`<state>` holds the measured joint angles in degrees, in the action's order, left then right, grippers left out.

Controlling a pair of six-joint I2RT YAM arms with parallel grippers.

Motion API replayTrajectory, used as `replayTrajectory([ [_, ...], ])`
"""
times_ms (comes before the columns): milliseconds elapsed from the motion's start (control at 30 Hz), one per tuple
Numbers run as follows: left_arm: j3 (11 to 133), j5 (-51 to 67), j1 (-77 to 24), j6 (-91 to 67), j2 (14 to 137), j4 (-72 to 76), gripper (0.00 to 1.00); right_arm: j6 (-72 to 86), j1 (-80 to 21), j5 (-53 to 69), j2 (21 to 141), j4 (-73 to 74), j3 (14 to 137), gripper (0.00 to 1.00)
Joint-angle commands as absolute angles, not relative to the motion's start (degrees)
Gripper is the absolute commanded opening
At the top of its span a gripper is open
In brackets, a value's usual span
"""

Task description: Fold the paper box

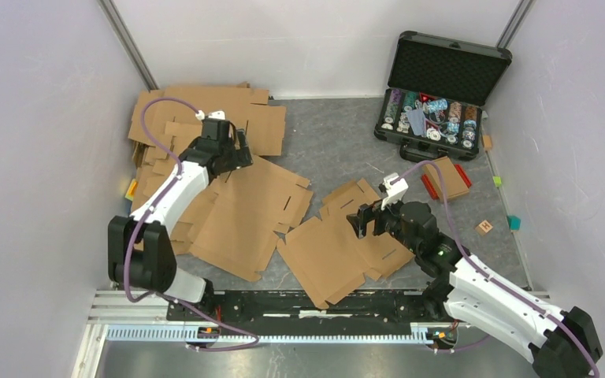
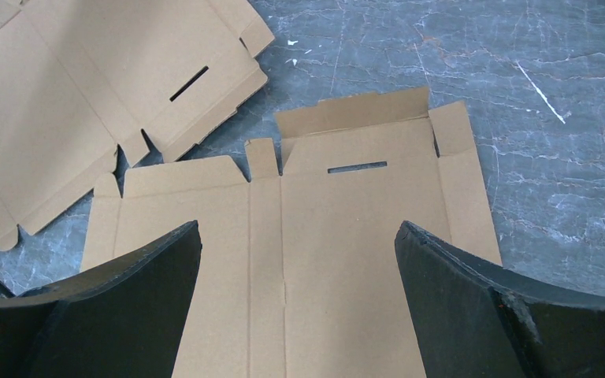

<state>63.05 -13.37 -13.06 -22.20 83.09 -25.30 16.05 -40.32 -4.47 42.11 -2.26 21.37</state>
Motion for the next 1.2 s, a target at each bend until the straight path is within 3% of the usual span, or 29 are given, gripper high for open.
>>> replayTrajectory([
  [0, 68.4, -5.7, -8.6, -12.5, 87.0, -25.1, 1.00, 14.0, -40.5, -2.3, 41.9, -1.4, 24.1, 0.98],
  [500, 73.1, -6.7, -0.7, -15.1, 96.0, -29.1, 0.99, 11.8, -40.5, -3.7, 38.3, 1.9, 24.7, 0.98],
  [633, 71.5, -0.3, -0.4, -15.2, 94.7, -27.4, 0.73, 11.6, -40.5, -4.0, 38.3, 1.9, 24.5, 0.98],
  [800, 70.9, -6.6, -0.4, -16.5, 93.0, -28.7, 0.21, 11.7, -40.5, -3.3, 38.5, 1.8, 24.6, 0.98],
  [833, 70.7, -7.2, -0.4, -16.7, 92.5, -28.7, 0.05, 11.7, -40.6, -3.2, 38.5, 1.7, 24.6, 0.98],
  [1167, 67.8, -19.2, 2.1, -23.1, 82.1, -27.7, 0.02, 11.9, -40.5, -2.9, 39.7, 0.9, 24.7, 0.98],
])
